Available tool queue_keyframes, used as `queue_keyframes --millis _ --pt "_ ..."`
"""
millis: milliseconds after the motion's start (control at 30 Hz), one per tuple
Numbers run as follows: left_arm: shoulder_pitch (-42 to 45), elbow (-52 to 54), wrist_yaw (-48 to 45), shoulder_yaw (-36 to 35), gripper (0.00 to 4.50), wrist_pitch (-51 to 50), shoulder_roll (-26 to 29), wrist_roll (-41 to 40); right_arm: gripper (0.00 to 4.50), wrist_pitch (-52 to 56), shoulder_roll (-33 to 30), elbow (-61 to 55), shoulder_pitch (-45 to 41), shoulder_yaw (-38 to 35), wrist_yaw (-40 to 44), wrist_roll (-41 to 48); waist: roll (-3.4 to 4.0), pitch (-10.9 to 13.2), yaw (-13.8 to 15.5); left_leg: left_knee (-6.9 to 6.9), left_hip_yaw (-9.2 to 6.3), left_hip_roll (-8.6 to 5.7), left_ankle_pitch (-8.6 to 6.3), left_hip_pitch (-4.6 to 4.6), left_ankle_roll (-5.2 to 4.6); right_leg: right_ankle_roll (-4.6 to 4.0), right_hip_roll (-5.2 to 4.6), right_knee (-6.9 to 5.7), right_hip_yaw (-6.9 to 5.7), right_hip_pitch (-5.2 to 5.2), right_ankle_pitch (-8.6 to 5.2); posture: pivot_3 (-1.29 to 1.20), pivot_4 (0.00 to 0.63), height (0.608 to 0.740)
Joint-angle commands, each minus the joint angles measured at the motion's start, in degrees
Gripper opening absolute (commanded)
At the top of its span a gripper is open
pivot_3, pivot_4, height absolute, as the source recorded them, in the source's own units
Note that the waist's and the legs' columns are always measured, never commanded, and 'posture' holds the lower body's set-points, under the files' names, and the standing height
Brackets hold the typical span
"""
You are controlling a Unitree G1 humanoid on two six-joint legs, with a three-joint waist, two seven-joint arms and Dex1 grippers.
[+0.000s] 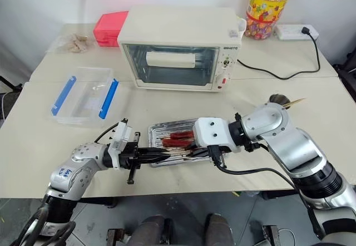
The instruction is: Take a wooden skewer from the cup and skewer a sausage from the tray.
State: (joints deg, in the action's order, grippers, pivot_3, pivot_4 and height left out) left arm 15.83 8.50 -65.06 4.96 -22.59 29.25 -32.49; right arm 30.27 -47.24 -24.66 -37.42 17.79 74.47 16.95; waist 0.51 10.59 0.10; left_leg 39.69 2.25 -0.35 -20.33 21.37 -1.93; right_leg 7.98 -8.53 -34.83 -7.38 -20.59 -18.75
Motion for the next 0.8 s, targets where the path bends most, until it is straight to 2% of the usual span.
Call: queue_keyframes --millis 33,133,233,333,700,800 --pt "-0.22 2.87 0.72 -0.6 0.0 0.04 0.13 -0.43 0.61 -0.61 -2.52 -0.86 0.48 -2.41 1.15 0.78 0.0 0.0 0.03 0.0 0.0 -0.01 0.0 0.0 0.0 0.0 0.0 0.0 0.0 0.0 0.0 0.0 0.15 0.74" --pt "-0.82 3.42 0.71 -0.78 0.0 -0.03 0.68 -0.43 0.61 1.19 -4.38 -0.76 0.47 -3.4 1.1 1.22 0.0 0.0 0.01 0.01 0.0 -0.01 0.0 0.02 -0.01 0.0 -0.01 0.01 0.0 0.0 0.0 0.0 0.15 0.74" --pt "-1.41 3.66 0.89 -1.23 0.0 0.18 0.95 -0.57 1.22 4.03 -5.94 -1.41 1.26 -5.24 0.18 2.7 0.0 0.0 -0.04 0.01 0.0 0.01 0.0 0.01 -0.01 0.0 0.0 0.01 -0.01 0.0 0.0 0.0 0.15 0.74" --pt "-1.79 3.78 1.25 -1.44 0.0 0.34 0.86 -0.63 2.14 2.5 -8.24 -1.77 3.3 -5.7 0.56 1.46 0.0 0.0 0.09 0.01 -0.01 0.0 -0.01 0.02 -0.01 0.0 -0.01 0.01 0.0 0.01 0.0 0.0 0.15 0.74" --pt "-2.01 2.81 0.74 -1.4 0.0 1.51 0.51 -0.37 2.14 3.07 -10.16 -0.82 5.02 -3.71 0.19 -1.11 0.0 0.0 0.02 0.01 0.01 0.01 0.0 0.02 -0.01 0.0 -0.01 0.05 0.01 0.01 0.0 0.0 0.15 0.74" --pt "-2.08 2.55 0.67 -1.29 0.0 1.71 0.56 -0.3 1.49 3.13 -9.81 -1.02 4.69 -3.56 0.54 -0.69 0.0 0.0 0.07 0.02 0.01 0.0 -0.01 0.02 -0.01 0.0 -0.01 0.05 0.0 0.01 0.0 0.0 0.15 0.74"
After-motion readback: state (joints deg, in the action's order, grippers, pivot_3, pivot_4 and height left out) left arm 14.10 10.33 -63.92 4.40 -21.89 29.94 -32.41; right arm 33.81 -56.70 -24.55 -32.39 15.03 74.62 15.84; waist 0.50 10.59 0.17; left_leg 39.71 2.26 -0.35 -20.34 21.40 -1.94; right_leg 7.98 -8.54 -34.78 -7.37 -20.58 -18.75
